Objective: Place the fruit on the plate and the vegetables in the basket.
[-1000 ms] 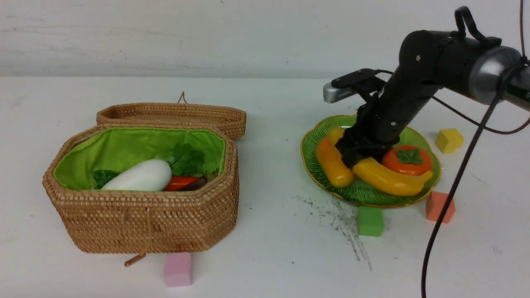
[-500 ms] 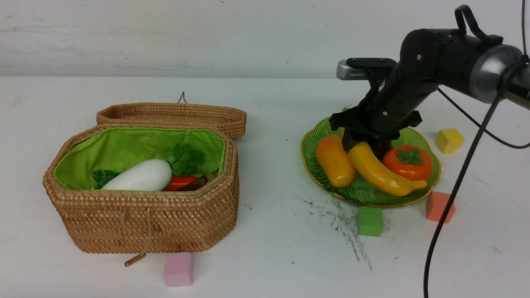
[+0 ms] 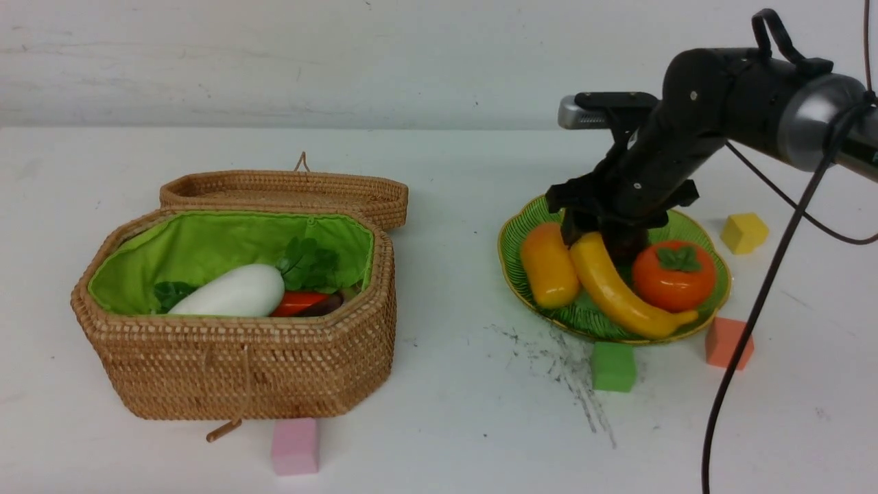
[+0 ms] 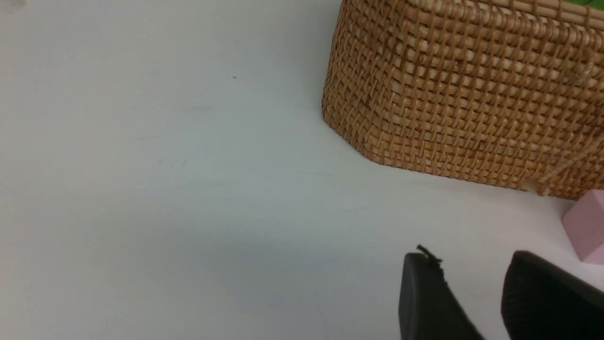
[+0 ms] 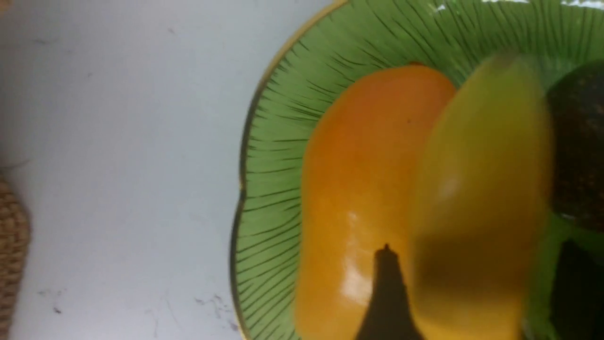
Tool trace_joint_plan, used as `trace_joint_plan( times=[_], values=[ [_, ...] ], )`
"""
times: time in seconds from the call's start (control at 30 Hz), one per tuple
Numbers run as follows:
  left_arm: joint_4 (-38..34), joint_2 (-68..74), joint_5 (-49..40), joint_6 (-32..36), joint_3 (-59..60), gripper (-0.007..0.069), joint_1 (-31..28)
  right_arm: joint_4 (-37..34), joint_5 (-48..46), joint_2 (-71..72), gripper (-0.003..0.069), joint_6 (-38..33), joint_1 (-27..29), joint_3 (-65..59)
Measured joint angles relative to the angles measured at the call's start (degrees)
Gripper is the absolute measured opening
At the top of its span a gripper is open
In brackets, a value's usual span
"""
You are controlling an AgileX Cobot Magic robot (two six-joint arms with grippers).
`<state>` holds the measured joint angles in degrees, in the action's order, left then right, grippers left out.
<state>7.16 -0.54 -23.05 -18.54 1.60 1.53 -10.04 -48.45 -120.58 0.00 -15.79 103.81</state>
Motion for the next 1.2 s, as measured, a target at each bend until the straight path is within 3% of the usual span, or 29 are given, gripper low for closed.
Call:
trace_joint_plan(
  times=[0.23,0.67,0.9,1.03,1.13,1.2],
  values=[
    [0.00,0.00,0.00,0.00,0.00,0.0239,0.00,-1.20,0.21,0.00,0.0582,0.97,0.00,0.00],
    [0.00,0.00,0.00,0.00,0.00,0.0239,0.00,-1.08,0.46,0.52,0.0589,2.39,0.00,0.00],
    [0.00,0.00,0.00,0.00,0.00,0.0239,0.00,1.07,2.03,8.45,0.0587,2.15,1.54,0.00],
    [0.00,0.00,0.00,0.00,0.00,0.0239,0.00,3.13,-1.61,15.11,0.0561,-2.73,2.32,0.00],
    [0.00,0.00,0.00,0.00,0.00,0.0239,0.00,3.21,-5.77,22.15,0.0487,-5.86,3.04,0.00],
    [0.00,0.00,0.00,0.00,0.00,0.0239,0.00,2.99,-7.87,26.69,0.0402,-6.57,3.67,0.00]
  ],
)
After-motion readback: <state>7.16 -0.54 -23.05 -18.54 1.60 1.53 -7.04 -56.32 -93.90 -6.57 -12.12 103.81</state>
